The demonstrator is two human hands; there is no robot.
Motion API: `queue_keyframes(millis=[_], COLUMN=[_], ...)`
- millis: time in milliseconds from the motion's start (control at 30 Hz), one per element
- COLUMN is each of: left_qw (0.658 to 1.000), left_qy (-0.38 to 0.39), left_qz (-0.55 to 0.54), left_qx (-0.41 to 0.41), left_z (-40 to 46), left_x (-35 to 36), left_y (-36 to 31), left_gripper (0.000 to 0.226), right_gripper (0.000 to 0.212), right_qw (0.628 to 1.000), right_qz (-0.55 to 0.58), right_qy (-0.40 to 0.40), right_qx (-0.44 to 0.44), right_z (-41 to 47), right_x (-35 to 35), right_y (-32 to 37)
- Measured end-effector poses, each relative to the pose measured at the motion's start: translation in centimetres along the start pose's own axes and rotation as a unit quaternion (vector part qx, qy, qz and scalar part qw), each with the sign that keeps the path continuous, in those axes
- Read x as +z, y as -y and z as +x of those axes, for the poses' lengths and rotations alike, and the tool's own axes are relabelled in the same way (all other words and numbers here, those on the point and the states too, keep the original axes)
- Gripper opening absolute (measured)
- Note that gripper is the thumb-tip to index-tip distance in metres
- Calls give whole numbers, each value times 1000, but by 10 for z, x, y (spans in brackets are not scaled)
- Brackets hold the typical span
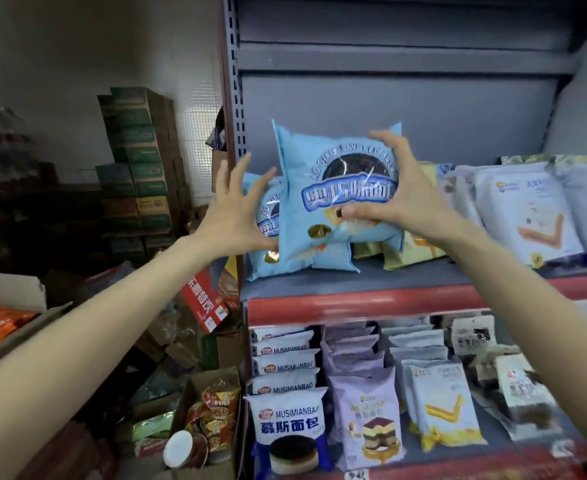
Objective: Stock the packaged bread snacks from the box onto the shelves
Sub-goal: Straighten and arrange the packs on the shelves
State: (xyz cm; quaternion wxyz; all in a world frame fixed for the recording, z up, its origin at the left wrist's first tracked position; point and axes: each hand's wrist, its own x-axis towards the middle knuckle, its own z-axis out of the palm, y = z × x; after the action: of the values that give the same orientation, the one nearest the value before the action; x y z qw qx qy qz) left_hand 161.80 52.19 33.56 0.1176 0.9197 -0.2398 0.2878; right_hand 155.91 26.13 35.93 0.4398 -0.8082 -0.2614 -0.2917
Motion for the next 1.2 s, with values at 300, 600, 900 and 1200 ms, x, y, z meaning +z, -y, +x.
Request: queue_keyframes(millis=[300,600,900,1200], left_qw=[845,870,868,816], left_qy=[50,12,14,-4], left_qz=[-520,-472,-478,-513], left_qx=[-116,-140,-135,-266], left_z=[-22,-17,-26,13], left_x=[-41,-23,-27,-32], left_y=[-4,-30,-31,50], left_gripper=[105,148,130,73], right_gripper=[98,103,102,48], right_qw=[993,992,996,942], right_qz=[-92,-115,86,-305], right_qy=[-48,17,-17,-21], right_qx=[-47,42,32,-135], right_z=[-58,-36,-35,-29], right_x=[41,60,40,46], right_y=[1,11,13,30])
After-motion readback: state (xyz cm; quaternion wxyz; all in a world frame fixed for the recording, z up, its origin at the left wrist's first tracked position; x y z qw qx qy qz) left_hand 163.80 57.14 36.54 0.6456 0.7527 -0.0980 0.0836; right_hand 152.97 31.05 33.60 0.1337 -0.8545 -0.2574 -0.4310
